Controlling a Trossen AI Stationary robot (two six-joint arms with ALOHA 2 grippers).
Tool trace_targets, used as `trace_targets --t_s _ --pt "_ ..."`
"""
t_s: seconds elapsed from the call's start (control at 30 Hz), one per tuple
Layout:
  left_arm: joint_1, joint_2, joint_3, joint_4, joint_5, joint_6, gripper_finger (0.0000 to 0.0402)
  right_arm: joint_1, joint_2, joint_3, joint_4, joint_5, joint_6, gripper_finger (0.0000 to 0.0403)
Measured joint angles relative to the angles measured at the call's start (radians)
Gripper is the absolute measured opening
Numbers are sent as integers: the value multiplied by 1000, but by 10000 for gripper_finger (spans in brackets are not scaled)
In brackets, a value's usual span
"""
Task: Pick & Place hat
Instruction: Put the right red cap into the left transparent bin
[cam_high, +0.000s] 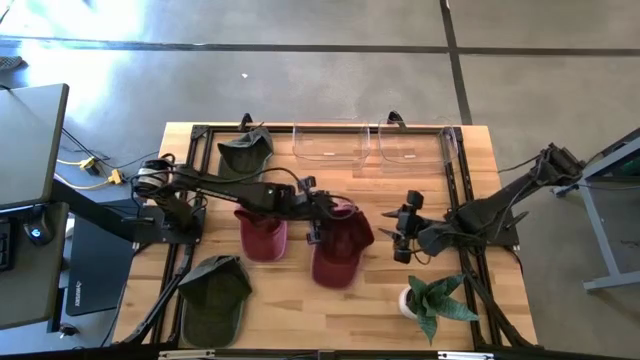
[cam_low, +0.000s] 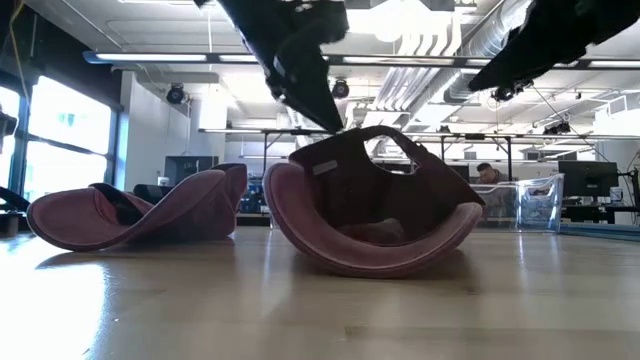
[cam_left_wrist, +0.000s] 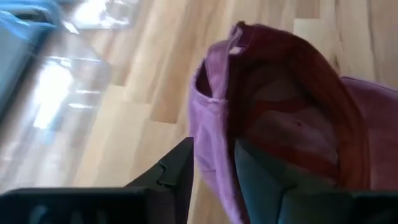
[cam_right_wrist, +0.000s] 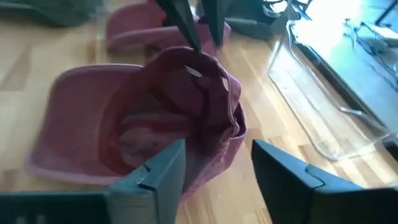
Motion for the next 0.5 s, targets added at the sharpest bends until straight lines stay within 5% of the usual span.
trace_targets --t_s 0.23,0.5 --pt "-71 -14 0 -48 -211 29 118 -144 170 0 148 -42 80 240" --pt "-1 79 1 20 -153 14 109 -304 336 0 170 -263 145 198"
